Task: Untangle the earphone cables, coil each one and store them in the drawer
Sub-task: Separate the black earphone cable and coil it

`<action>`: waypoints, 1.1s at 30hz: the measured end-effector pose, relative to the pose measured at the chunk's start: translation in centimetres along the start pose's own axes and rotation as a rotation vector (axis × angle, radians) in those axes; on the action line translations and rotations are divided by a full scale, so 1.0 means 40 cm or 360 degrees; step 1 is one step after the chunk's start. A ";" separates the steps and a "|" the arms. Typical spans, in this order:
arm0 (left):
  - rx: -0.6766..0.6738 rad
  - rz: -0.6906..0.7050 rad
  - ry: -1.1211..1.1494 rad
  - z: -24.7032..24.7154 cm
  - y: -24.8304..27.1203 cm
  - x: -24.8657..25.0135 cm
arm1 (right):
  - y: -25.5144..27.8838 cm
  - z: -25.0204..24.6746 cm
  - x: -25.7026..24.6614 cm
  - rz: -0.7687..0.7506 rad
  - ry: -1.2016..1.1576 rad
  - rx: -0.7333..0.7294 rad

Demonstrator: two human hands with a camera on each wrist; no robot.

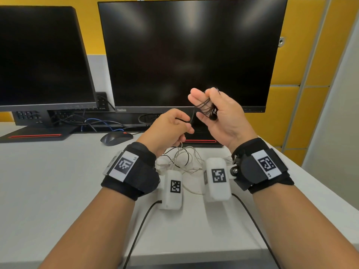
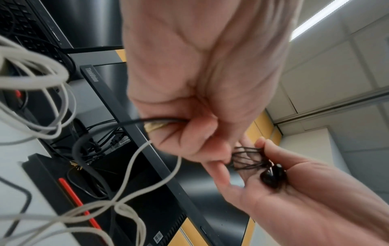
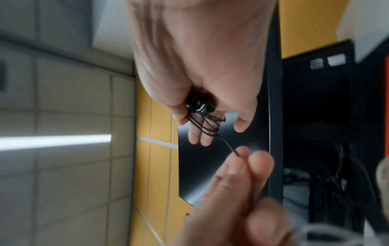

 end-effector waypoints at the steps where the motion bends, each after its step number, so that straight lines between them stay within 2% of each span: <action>1: -0.0110 0.0012 -0.0068 0.013 0.002 0.004 | 0.000 -0.007 -0.008 -0.0071 0.0191 0.0079; 4: -0.0337 0.0121 -0.0018 0.047 0.017 0.032 | -0.002 -0.018 -0.022 -0.0279 0.0908 0.0314; 6: -0.0298 0.0279 0.0186 0.043 0.020 0.066 | -0.010 -0.003 -0.009 -0.0288 0.1110 0.0267; 8: -0.0130 0.0397 0.0373 0.014 0.013 0.090 | -0.010 0.011 0.006 -0.0200 0.1173 0.0155; 11: 0.0172 0.0416 0.0416 -0.041 -0.001 0.078 | 0.006 0.044 0.028 -0.0023 0.1115 -0.0128; 13: 0.0264 0.0393 0.0355 -0.057 -0.005 0.064 | 0.018 0.066 0.041 0.0065 0.0994 -0.0347; 15: 0.0256 0.0381 0.0322 -0.052 -0.007 0.056 | 0.024 0.076 0.032 0.0080 0.0684 -0.0449; 17: 0.0194 0.0363 0.0229 -0.041 -0.008 0.053 | 0.025 0.067 0.003 0.0026 0.0285 -0.0441; 19: 0.0091 0.0327 0.0088 -0.027 -0.008 0.047 | 0.021 0.045 -0.025 -0.0082 0.0061 -0.0372; 21: -0.0062 0.0318 0.0048 -0.001 0.000 0.050 | 0.013 0.020 -0.040 -0.0191 0.0187 -0.0204; 23: -0.0190 0.0388 0.0166 0.027 0.011 0.072 | 0.008 0.003 -0.047 -0.0307 0.0608 0.0032; 25: -0.0171 0.0497 0.0332 0.025 0.017 0.101 | 0.010 0.010 -0.045 -0.0365 0.0962 0.0118; 27: -0.0048 0.0551 0.0429 -0.001 0.013 0.112 | 0.017 0.034 -0.032 -0.0332 0.1086 0.0008; 30: 0.0108 0.0564 0.0411 -0.030 0.008 0.106 | 0.026 0.059 0.000 -0.0121 0.1044 -0.0264; 33: 0.0172 0.0542 0.0303 -0.035 0.003 0.096 | 0.039 0.079 0.001 -0.0015 0.0671 -0.0471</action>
Point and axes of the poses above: each hand's wrist, its own y-axis away from the middle knuckle, its own z-axis out of the palm, x = y × z, the point moved 10 cm from there along -y, towards the middle knuckle, and after that the axes turned 12 degrees about z, right-handed, at the moved point
